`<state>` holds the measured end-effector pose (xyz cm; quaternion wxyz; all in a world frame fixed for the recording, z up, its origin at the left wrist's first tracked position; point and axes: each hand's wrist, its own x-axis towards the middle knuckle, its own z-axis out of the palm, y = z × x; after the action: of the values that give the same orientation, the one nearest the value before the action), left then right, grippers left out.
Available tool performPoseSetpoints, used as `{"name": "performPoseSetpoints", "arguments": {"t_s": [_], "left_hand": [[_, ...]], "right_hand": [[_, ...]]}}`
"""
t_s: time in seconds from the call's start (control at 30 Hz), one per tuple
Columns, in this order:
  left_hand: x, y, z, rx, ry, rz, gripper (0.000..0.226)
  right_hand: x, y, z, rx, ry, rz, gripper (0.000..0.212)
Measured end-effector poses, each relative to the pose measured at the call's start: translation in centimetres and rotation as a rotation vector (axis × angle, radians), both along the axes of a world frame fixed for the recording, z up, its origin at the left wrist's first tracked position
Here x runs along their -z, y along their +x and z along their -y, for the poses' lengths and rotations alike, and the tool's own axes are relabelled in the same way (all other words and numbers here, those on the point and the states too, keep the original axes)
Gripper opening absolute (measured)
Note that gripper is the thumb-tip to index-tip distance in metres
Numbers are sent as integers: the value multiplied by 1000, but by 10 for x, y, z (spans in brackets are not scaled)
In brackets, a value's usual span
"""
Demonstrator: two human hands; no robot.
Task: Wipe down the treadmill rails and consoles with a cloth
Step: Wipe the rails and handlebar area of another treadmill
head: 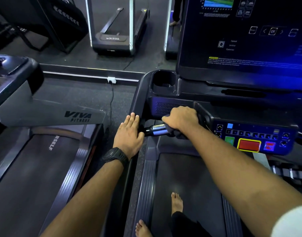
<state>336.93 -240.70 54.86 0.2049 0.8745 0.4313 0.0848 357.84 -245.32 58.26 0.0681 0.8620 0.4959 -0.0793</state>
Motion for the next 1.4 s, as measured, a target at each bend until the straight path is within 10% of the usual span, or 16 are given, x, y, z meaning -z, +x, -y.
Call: {"name": "performPoseSetpoints", "arguments": {"t_s": [0.2,1.4], "left_hand": [[-1,2,0,-10,6,-2,67],[-5,1,2,-26,-18,9,65]], "right_hand": [[35,-38,56,-96,311,271,41],[21,-83,-9,-119,99,179,39]]}}
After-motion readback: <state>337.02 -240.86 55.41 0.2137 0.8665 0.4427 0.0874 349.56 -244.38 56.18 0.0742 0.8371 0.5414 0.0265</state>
